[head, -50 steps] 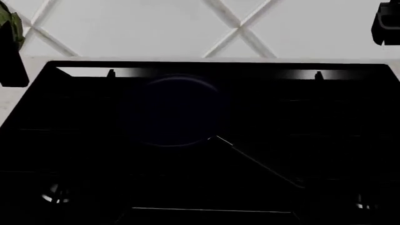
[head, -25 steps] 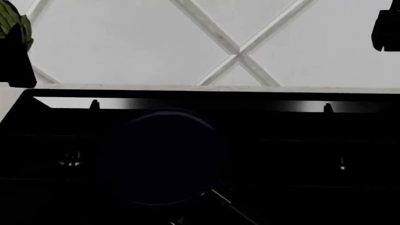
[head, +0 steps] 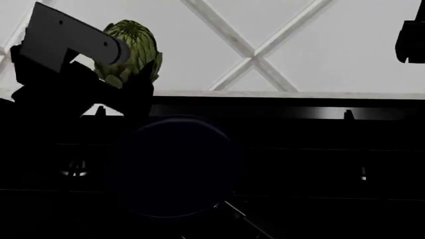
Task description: Pick the artichoke from the plate and place it in the pan.
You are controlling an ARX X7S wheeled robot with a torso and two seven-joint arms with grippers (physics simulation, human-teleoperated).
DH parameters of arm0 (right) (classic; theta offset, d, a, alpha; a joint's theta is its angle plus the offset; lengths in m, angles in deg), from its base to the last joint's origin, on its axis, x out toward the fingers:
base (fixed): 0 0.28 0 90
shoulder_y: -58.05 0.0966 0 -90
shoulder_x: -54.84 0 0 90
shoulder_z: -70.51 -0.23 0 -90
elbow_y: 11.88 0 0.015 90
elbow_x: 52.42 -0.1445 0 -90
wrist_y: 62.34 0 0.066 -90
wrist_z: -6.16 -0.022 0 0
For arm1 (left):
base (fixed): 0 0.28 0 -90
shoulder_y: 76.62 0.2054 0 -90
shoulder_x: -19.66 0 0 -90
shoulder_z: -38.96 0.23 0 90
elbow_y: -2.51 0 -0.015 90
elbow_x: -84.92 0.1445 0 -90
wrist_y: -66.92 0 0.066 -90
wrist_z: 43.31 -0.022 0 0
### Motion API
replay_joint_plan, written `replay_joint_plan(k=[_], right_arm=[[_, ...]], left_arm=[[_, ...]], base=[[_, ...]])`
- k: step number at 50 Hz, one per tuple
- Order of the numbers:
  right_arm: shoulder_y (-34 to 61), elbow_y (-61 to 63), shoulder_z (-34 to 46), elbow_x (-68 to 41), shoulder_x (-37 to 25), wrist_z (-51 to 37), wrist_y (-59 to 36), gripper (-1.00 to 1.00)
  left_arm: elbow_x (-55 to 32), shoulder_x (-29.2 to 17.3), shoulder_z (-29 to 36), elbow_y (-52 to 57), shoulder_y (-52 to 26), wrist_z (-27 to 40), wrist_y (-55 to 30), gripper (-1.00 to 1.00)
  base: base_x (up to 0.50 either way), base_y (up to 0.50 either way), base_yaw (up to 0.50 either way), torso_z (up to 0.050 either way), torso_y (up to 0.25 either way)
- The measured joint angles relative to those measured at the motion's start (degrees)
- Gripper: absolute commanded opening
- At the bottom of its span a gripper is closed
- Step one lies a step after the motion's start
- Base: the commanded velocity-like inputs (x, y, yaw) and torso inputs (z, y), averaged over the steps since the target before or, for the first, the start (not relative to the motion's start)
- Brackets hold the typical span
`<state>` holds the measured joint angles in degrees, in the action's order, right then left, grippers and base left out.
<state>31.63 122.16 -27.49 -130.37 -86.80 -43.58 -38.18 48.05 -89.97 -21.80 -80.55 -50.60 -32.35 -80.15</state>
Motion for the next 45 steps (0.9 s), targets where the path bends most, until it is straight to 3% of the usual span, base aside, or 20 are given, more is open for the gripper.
replay_joint_plan(k=[13,45], right_arm=[[-2.56,0.69,-1.4,-0.24,-0.25,-0.79,0.8,1.0],[-4.36,0.98,-2.74,-2.85,-1.33,-2.19,1.5,1.0]], left_arm=[[0.7,0.82,8.35,1.37,0.89,-4.78,0.54,-1.0],[-3.76,-2.25,9.46,8.59,7.41,-2.63,-4.91,-1.0]], base=[[0.0,0.0,0.0,0.0,0.001],[0.0,0.0,0.0,0.0,0.001]])
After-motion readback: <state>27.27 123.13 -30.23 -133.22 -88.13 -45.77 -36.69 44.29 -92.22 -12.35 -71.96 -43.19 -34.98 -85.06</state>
